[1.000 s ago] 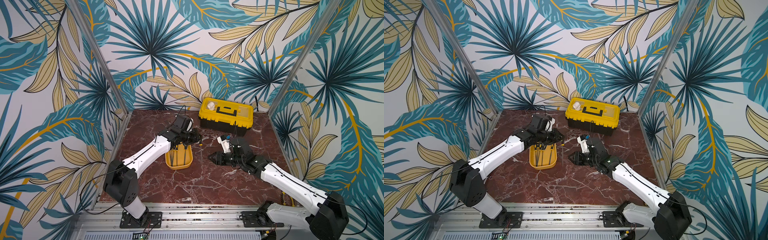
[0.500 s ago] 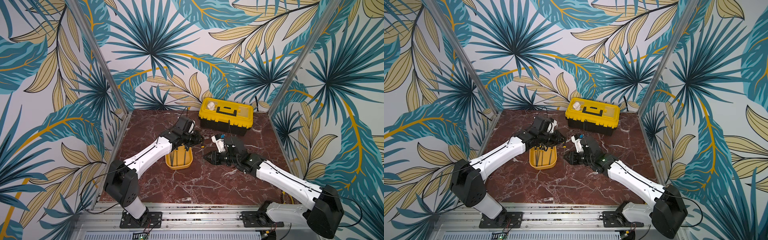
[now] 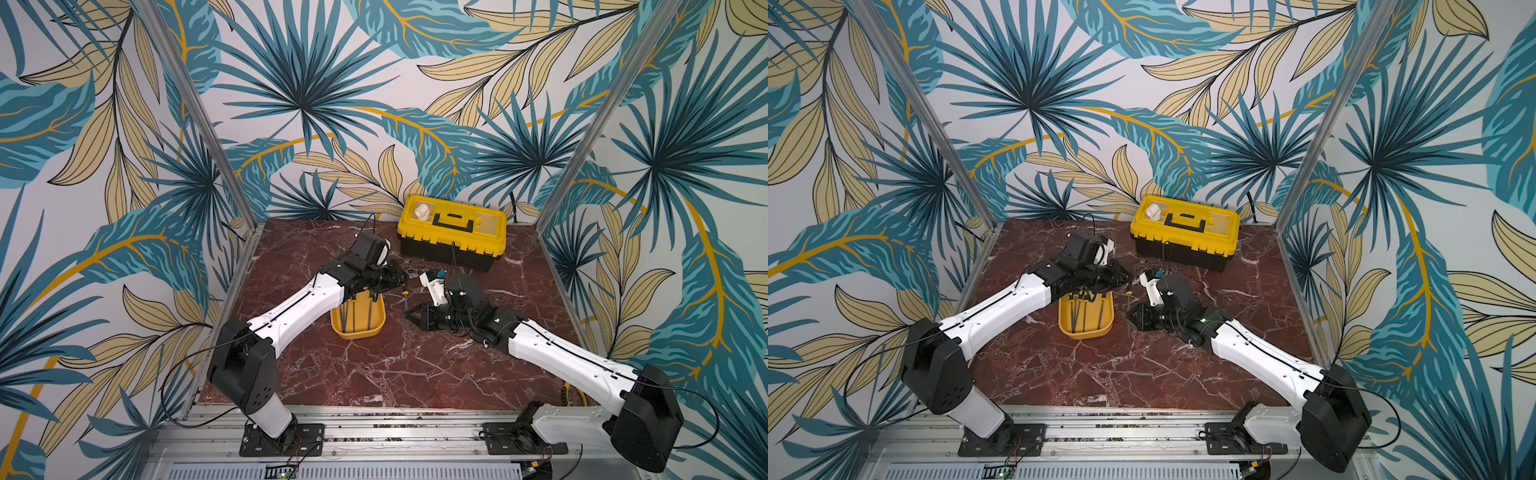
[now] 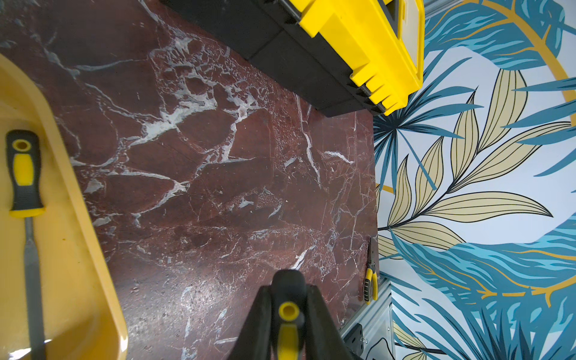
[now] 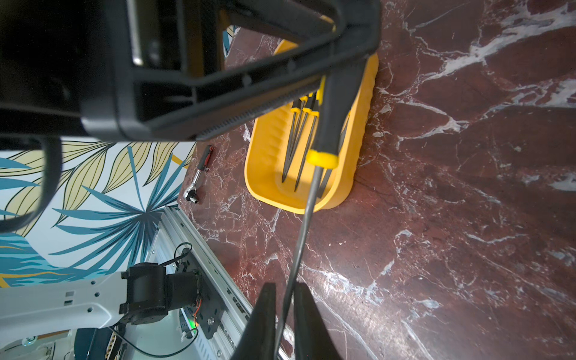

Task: Take the file tool out of the storage box
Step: Pick up the file tool from the storage box.

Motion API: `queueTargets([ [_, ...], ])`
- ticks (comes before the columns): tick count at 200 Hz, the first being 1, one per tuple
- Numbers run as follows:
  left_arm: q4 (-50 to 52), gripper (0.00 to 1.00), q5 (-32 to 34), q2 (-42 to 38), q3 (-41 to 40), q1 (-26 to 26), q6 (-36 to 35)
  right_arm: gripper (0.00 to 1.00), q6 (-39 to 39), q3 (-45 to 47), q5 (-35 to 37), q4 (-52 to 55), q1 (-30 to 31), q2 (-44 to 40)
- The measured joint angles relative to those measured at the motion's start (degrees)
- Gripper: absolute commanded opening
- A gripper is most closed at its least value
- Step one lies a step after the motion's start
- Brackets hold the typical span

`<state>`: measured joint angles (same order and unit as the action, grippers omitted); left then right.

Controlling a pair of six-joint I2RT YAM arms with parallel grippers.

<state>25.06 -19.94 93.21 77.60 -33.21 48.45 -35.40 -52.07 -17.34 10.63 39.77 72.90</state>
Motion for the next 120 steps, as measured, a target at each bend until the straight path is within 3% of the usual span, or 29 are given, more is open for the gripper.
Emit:
queueTargets([
  [54, -0.17, 0.1, -0.02, 0.0, 0.0, 0.0, 0.24, 0.15, 0.0, -0.02, 0.0, -0.2, 0.0, 0.5],
  [120, -0.42, 0.1, 0.39, 0.0, 0.0, 0.04, 0.46, 0.0, -1.31, 0.0, 1.16, 0.15, -0.13, 1.14],
])
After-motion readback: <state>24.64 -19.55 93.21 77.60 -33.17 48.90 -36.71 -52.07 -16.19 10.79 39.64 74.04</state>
